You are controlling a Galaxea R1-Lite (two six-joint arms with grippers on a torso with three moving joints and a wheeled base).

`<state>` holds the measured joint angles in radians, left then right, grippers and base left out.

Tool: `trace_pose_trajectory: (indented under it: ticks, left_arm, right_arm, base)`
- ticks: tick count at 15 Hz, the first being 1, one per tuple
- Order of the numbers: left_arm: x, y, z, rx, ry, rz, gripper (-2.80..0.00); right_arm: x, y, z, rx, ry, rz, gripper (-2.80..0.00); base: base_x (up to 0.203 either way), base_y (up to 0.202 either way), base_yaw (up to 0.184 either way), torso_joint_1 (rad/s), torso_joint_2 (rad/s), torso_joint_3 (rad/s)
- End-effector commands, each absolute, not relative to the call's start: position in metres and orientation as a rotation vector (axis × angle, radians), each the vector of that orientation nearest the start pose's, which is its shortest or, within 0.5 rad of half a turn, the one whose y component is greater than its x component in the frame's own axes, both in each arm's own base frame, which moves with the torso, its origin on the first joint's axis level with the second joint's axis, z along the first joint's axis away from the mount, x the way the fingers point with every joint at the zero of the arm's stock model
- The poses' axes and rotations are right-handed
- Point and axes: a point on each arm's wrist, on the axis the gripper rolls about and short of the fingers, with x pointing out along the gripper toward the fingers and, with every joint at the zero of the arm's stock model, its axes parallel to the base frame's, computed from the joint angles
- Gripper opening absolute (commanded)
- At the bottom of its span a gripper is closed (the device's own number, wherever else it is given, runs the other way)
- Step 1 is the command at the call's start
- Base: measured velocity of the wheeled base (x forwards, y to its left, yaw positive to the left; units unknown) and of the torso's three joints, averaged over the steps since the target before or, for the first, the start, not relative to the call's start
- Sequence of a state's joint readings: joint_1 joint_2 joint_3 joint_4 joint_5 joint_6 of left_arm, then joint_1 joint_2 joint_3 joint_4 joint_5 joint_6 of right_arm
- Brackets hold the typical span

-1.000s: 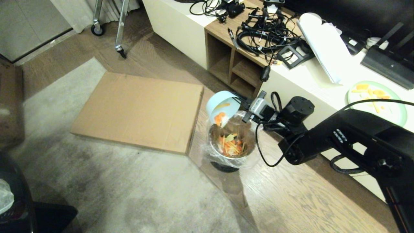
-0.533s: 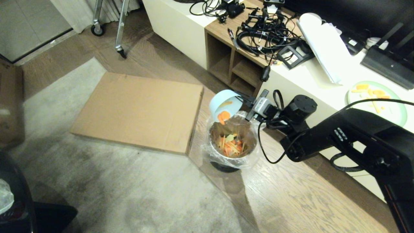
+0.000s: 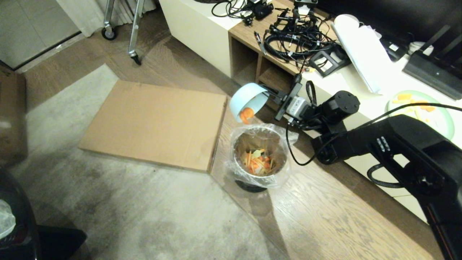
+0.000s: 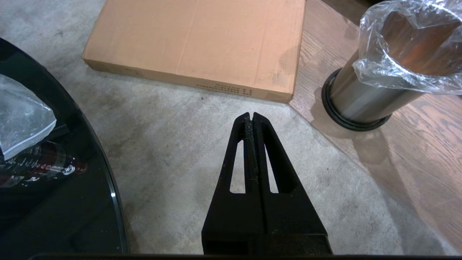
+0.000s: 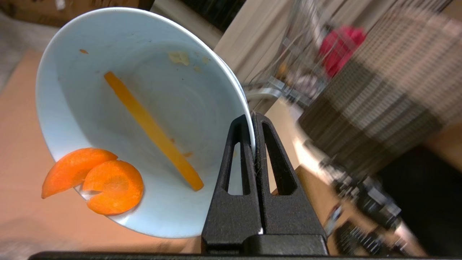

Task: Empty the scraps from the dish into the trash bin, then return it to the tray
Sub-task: Pour the leftover food from the bowl into the trash can

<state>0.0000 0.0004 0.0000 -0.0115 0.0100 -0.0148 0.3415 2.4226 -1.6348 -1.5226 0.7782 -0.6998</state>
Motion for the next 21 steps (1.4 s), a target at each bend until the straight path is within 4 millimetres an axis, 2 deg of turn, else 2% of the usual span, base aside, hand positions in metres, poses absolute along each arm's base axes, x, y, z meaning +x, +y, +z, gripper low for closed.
trace_pose_trajectory:
  ticks: [1,10,21]
  left_arm:
    - [-0.023,0.000,0.077,-0.015,-0.012,0.011,-2.80]
    - [-0.023,0.000,0.077,-0.015,-0.012,0.011,-2.80]
    - [-0.023,0.000,0.077,-0.015,-0.012,0.011,-2.80]
  right_arm:
    - [0.439,0.173,0.202,-0.782,-1.190,0.732,-2.80]
    - [0.435,0.172,0.229,-0.812,-1.296,0.696,-2.80]
    - [0.426,0.168,0.237,-0.771,-1.265,0.730,-2.80]
  base:
    - [0.000,0.000,0.000,0.000,0.00,0.000]
    - [0.000,0.000,0.000,0.000,0.00,0.000]
    - [0.000,0.000,0.000,0.000,0.00,0.000]
